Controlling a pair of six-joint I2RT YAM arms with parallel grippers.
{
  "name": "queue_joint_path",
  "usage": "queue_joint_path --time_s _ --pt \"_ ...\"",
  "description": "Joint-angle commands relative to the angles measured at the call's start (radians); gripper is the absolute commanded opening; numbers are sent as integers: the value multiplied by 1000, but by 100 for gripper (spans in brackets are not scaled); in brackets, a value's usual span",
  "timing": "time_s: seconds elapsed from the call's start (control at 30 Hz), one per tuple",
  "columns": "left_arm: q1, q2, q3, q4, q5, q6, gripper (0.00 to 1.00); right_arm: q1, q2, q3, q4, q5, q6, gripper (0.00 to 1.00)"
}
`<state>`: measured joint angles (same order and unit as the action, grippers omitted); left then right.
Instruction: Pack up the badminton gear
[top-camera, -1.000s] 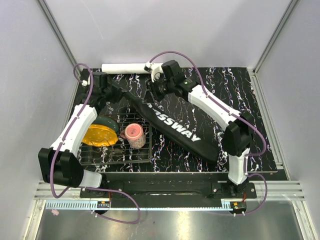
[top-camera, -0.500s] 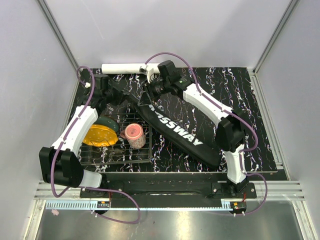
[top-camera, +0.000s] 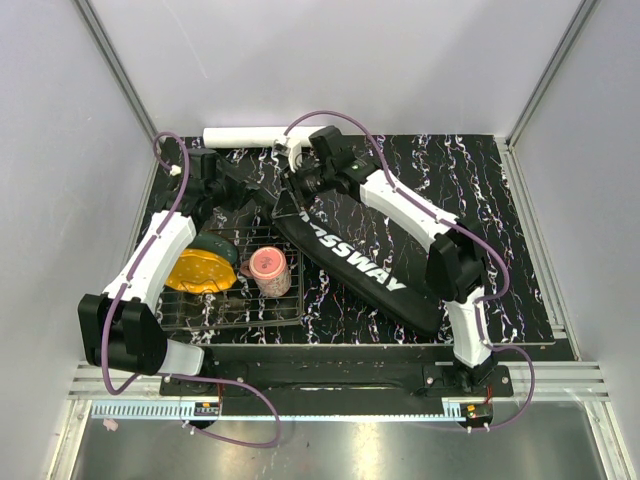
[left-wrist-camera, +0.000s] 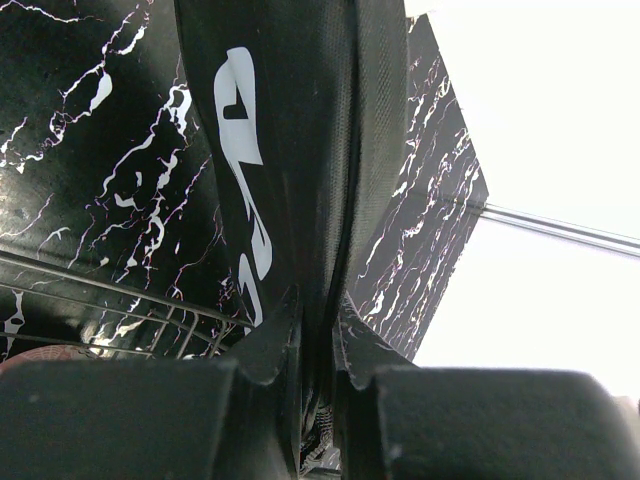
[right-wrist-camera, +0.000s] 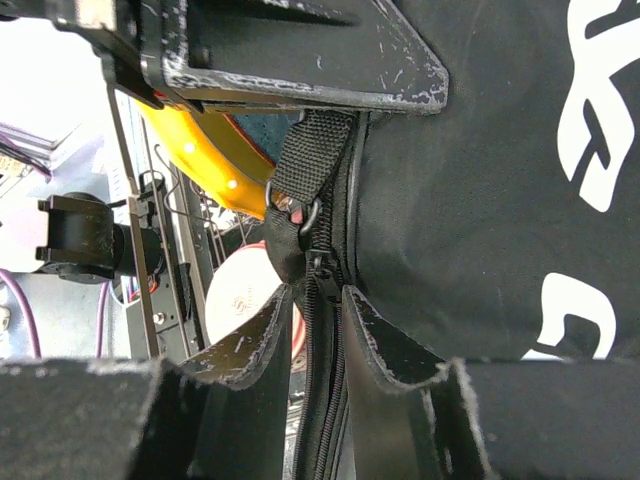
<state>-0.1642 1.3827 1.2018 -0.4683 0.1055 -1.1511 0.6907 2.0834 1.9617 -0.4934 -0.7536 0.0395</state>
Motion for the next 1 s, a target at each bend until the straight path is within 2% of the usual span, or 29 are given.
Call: queue_joint_path --time_s 0.0,0.4,0.5,0.6,0.63,0.67,0.77,0.97 --pt "5 -48 15 89 66 -36 0 15 15 8 29 -4 -29 31" --pt "3 -47 13 92 72 -36 0 24 38 32 27 31 -24 32" --pt "2 -50 12 91 65 -35 0 26 43 43 24 36 -16 27" --pt "3 -51 13 88 56 -26 0 27 37 54 12 42 -1 16" --pt "3 -53 16 85 50 -22 0 27 33 57 7 46 9 12" --pt "3 -53 16 86 39 -19 0 27 30 65 0 51 17 1" --pt "3 -59 18 76 2 -9 0 29 11 71 -34 68 46 0" --pt "0 -76 38 33 -177 48 0 29 1 169 -249 243 149 0"
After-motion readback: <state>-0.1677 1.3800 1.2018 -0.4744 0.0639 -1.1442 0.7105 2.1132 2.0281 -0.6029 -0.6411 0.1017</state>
